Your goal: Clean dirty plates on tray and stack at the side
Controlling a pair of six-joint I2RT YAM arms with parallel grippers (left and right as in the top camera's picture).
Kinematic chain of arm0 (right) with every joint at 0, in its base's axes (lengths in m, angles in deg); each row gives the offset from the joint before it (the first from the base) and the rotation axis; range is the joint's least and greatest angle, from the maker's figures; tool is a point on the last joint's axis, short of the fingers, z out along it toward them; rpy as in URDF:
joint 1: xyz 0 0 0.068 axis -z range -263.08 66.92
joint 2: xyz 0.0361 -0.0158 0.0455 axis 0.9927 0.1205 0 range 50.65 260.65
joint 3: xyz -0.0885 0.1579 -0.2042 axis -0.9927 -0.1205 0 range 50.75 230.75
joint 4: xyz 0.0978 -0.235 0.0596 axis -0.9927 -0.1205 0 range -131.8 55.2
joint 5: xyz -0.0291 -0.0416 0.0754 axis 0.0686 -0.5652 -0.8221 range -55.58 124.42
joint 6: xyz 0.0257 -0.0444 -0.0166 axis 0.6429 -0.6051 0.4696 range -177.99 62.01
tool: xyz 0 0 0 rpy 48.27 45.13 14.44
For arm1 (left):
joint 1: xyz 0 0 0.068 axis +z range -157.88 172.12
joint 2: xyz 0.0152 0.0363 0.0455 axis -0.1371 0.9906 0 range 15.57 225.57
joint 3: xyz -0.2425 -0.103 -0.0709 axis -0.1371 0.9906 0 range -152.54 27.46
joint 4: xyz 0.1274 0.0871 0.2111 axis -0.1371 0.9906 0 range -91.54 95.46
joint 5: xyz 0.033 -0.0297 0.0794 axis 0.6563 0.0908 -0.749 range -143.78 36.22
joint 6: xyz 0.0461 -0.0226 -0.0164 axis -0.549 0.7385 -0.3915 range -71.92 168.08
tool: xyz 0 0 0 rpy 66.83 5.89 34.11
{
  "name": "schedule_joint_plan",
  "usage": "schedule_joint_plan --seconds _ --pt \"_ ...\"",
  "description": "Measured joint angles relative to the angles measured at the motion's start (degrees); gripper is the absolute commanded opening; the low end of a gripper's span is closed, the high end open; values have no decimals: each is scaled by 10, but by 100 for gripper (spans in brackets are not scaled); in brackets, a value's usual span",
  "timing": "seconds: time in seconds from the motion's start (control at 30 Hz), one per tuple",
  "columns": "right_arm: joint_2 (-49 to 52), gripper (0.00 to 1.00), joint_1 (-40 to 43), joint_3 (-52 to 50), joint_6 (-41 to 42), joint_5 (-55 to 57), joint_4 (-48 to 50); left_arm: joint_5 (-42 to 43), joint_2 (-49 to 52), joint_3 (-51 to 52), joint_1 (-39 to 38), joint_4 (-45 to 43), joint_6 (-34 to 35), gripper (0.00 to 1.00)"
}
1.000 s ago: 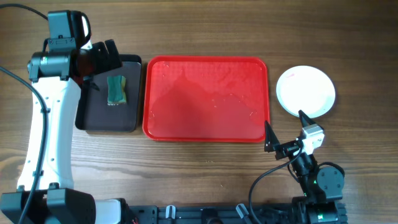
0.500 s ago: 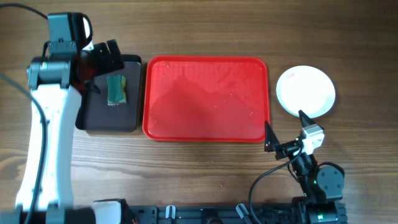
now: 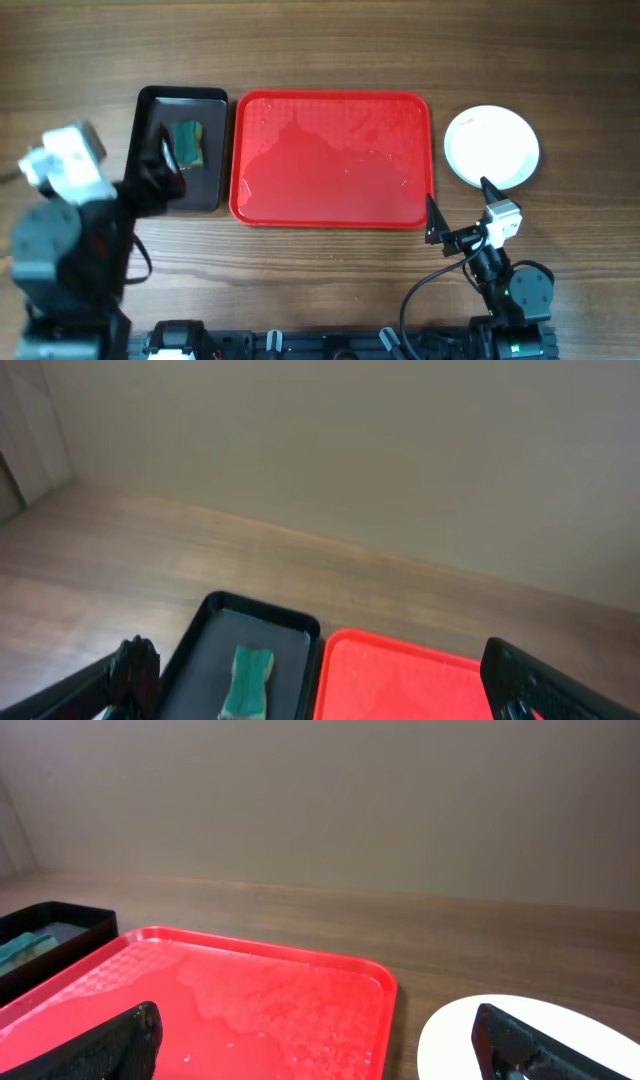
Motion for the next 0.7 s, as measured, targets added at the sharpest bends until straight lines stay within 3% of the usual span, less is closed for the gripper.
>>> schedule_joint_plan --seconds 0.5,0.7 --pt "0 100 0 0 0 2 0 47 -284 455 -15 -334 6 100" --pt "0 100 0 0 0 2 0 49 -349 546 -15 -364 6 100"
